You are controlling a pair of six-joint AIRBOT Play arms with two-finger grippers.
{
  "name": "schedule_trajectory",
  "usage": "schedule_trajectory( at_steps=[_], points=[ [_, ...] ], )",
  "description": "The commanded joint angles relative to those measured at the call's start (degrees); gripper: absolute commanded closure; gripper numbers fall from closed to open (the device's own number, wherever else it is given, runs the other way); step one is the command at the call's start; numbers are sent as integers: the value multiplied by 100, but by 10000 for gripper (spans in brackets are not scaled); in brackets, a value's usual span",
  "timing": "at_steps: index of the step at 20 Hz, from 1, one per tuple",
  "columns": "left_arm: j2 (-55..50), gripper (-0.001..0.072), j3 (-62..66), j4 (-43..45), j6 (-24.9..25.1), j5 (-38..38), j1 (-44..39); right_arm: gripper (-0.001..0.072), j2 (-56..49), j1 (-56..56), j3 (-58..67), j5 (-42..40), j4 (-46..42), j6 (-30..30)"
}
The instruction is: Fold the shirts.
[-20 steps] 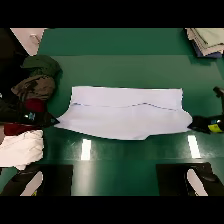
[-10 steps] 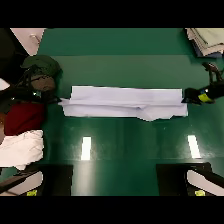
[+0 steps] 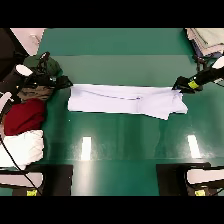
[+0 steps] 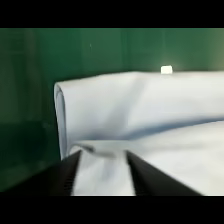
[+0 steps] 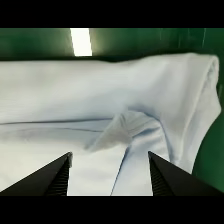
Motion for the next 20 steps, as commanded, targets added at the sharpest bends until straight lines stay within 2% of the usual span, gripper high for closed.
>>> schedule_trajectory(
  at_steps=[1, 4, 5, 6, 7, 8, 9, 14, 18, 20],
  points=[
    [-116, 83, 164, 17, -240, 184, -42, 161, -267, -254, 439, 138, 551, -170],
    [-109, 89, 391, 31, -240, -800, -42, 161, -39, -796, 302, 780, 1029, -754],
    [-109, 256, 433, 0, -227, -1185, -46, 161, 55, -1001, 96, 876, 1058, -903],
    [-109, 485, 431, -83, -125, -1423, -48, 157, 140, -1231, -162, 907, 1062, -1038],
    [-111, 679, 431, -144, -20, -1652, -48, 135, 184, -1443, -402, 901, 1062, -1156],
    [-111, 683, 431, -247, 4, -1823, -48, 39, 188, -1676, -638, 874, 1069, -1268],
    [-111, 683, 431, -341, 4, -1965, -70, 15, 181, -1873, -855, 791, 1095, -1388],
    [-109, 683, 426, -350, 0, -1853, -776, 18, -444, -2400, -1421, 780, 2518, -2573],
    [-111, 683, 426, -376, -57, -1733, -1226, 39, -940, -2149, -1419, 861, 3230, -3008],
    [-111, 683, 426, -387, -72, -1735, -1327, 101, -968, -1908, -1419, 844, 3410, -3106]
  ],
)
